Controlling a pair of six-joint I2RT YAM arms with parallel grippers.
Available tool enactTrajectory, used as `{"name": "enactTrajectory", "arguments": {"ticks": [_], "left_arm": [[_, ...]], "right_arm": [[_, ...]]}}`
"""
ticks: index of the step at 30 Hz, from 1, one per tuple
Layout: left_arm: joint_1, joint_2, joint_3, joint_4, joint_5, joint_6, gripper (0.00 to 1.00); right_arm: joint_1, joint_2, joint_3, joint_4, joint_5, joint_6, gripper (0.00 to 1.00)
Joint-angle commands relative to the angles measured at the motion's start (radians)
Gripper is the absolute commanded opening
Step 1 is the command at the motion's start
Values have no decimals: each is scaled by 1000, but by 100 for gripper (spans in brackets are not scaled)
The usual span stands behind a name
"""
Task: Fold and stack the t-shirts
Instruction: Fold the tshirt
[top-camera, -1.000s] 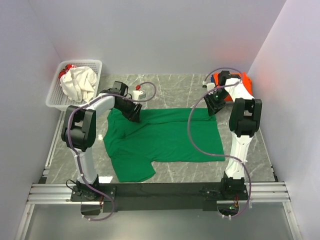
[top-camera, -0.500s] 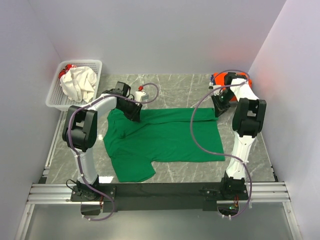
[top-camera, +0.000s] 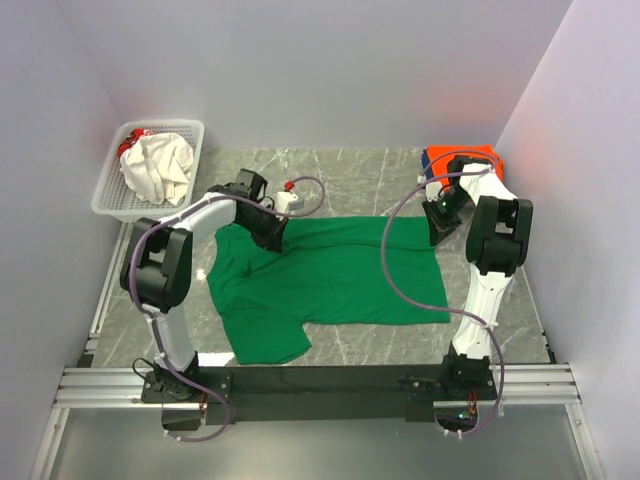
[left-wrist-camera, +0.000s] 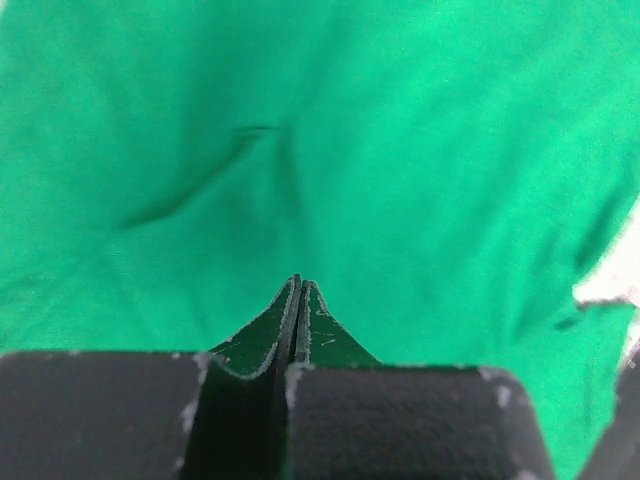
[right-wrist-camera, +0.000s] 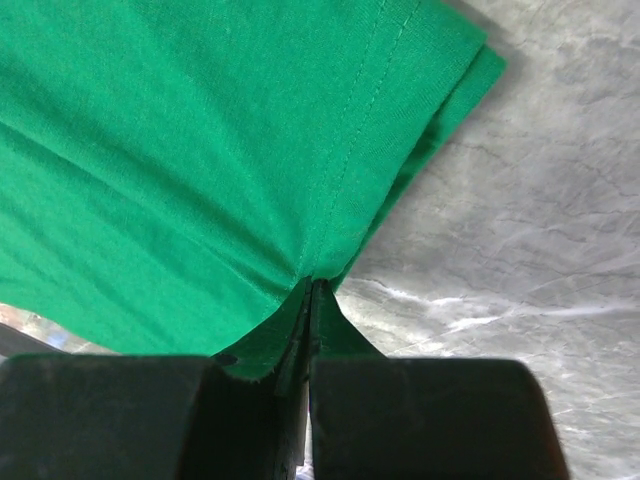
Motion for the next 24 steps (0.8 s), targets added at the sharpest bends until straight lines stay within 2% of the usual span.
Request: {"name": "enactTrajectory", "arguments": {"ticks": [1,3,4,8,18,24], "left_arm": [[-43,-105,-26,-30,36,38,2],[-44,-122,-43,8,10,6,16],[-43,-129,-40,12,-2,5,31],[-14,-93,39,16,-42,-2,54],[25,103,199,-26,-56,15,56],[29,170,243,-50,-41,20,58]], "right_arm": [[-2,-25,9,12,13,-3,4],[-3,-28,10,16,22,-5,11],[-3,-39,0,21,27,-6,19],[-3,-83,-22,47,50,-9,37],[0,-177,-62,62,70,-38,44],[0,-189,-74,56,62,-41,45]]}}
